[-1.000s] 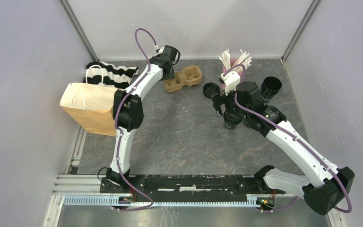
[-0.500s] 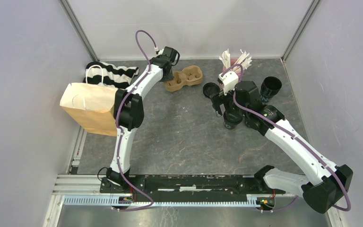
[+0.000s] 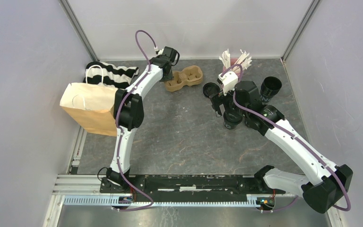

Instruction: Pack the takeout coffee

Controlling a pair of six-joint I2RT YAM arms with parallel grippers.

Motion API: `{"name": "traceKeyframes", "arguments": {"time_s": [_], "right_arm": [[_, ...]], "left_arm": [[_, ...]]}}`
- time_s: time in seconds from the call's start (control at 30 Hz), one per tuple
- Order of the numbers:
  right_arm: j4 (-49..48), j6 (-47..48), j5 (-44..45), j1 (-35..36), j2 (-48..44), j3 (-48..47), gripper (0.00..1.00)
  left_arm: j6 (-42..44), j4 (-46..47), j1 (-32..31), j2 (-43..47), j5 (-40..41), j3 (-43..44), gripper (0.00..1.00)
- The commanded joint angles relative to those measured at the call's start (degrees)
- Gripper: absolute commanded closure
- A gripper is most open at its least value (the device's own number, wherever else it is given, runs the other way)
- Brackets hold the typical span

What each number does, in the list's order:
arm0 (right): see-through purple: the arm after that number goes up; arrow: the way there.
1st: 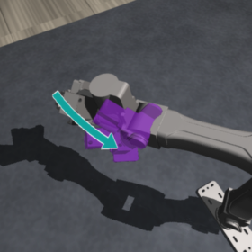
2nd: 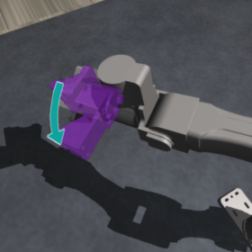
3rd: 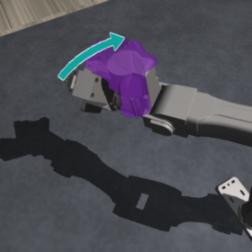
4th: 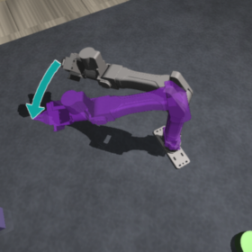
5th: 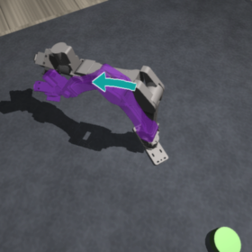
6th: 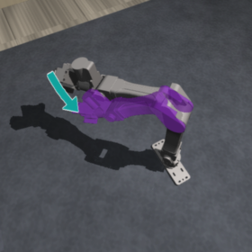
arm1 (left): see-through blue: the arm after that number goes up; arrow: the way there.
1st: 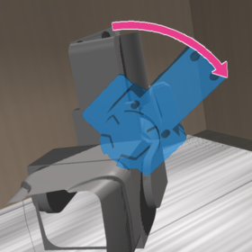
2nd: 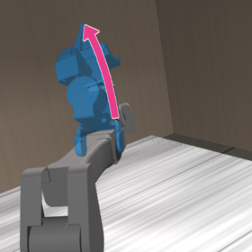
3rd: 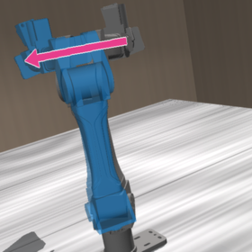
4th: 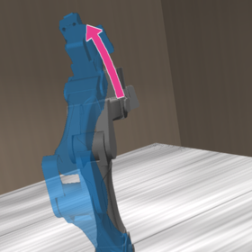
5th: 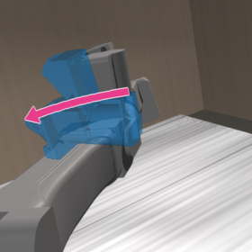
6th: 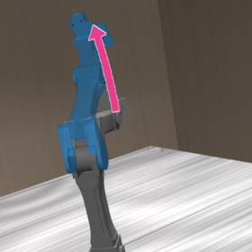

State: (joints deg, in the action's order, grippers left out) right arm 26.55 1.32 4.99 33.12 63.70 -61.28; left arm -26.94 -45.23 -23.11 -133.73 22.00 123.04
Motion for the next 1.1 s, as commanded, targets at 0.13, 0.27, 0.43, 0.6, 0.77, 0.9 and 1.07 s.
{"name": "traceKeyframes", "arguments": {"time_s": [0.13,0.27,0.43,0.6,0.77,0.9,1.07], "right_arm": [[-2.6,-0.2,-0.3,-0.1,-0.3,-0.9,0.02],[-2.7,-0.3,-0.4,0.0,-0.5,-0.7,0.02],[-2.9,-0.4,-0.5,-0.2,-0.5,-0.4,0.02],[-2.9,-0.4,-0.7,0.0,-0.5,-0.5,0.02],[-2.9,-0.3,-0.4,-0.1,-0.6,-0.5,0.02],[-3.0,-0.4,-0.6,-0.1,-0.3,-0.5,0.02],[-3.1,-0.4,-0.8,-0.1,0.0,-0.4,0.02]], "left_arm": [[2.2,0.9,0.0,3.7,0.4,0.4,0.98],[2.2,0.8,0.0,4.9,0.6,0.2,0.98],[2.5,0.8,0.0,6.4,0.9,0.1,0.98],[2.1,0.8,0.0,7.7,1.1,0.0,0.98],[1.0,0.8,0.1,9.8,1.7,-0.1,0.98],[0.7,0.6,0.0,11.4,0.8,0.1,0.98],[-1.2,-4.2,0.1,9.4,-0.8,3.6,0.98]]}}
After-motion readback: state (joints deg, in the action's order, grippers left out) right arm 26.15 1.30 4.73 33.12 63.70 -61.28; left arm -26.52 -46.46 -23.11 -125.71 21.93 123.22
